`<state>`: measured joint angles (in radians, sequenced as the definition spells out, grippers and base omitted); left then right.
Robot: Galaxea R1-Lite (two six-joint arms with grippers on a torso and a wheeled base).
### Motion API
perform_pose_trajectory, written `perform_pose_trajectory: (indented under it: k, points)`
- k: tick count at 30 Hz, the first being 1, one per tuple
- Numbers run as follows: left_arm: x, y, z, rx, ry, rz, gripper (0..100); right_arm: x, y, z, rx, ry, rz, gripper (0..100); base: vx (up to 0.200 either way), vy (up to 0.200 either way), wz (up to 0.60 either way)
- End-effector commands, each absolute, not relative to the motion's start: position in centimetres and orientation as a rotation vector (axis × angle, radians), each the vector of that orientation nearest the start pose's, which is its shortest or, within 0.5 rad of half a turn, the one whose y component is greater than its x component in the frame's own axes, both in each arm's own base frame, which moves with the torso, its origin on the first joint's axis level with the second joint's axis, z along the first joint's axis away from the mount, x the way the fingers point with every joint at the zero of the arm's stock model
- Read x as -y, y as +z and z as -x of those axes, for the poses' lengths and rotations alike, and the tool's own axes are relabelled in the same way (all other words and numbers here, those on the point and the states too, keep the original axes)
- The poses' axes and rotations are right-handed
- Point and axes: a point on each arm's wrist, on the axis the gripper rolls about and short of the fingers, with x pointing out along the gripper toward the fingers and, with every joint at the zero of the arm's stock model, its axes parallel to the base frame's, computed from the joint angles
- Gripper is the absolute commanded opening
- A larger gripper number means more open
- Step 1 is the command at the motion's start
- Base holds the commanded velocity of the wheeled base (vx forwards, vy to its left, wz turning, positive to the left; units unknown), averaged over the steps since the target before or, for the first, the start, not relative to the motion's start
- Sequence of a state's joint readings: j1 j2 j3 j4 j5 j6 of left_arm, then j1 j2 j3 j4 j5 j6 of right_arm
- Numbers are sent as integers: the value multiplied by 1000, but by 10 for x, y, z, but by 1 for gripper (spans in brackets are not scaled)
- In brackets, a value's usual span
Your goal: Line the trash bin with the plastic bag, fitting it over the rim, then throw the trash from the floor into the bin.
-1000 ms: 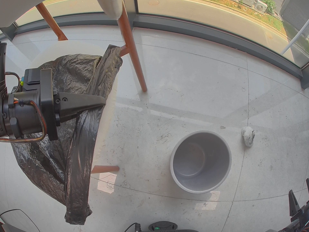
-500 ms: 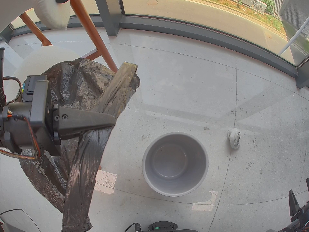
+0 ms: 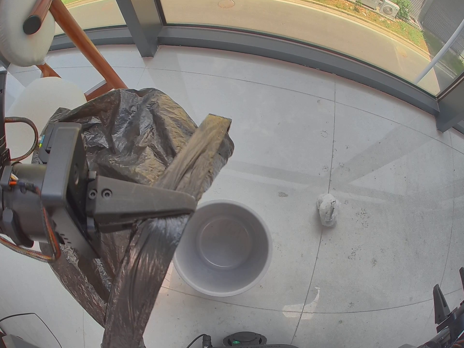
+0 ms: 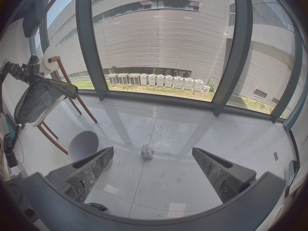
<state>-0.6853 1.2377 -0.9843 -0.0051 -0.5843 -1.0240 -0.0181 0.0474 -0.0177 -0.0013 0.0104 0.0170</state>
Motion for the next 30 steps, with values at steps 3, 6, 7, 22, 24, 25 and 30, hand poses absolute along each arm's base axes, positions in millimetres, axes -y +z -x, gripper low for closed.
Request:
perform_pose_trajectory:
  k: [3, 6, 7, 22, 24, 25, 30]
  points:
    - [132, 288, -131, -915, -1035, 853, 0, -1, 77, 19, -47, -8, -18, 100, 0, 0, 0]
    - [138, 285, -125, -968, -1054, 835, 0, -1, 77, 19, -47, -8, -18, 100, 0, 0, 0]
    - [139, 282, -123, -992, -1051, 827, 0, -1, 77, 19, -47, -8, -18, 100, 0, 0, 0]
    - [153, 261, -122, -1115, -1021, 772, 0, -1, 77, 19, -47, -8, -19, 100, 0, 0, 0]
    - [153, 258, -122, -1126, -1013, 770, 0, -1, 77, 19, -47, -8, -19, 100, 0, 0, 0]
    - [152, 254, -122, -1141, -1004, 767, 0, -1, 77, 19, -47, -8, -19, 100, 0, 0, 0]
    - [150, 238, -120, -1186, -963, 756, 0, -1, 77, 19, -47, -8, -18, 100, 0, 0, 0]
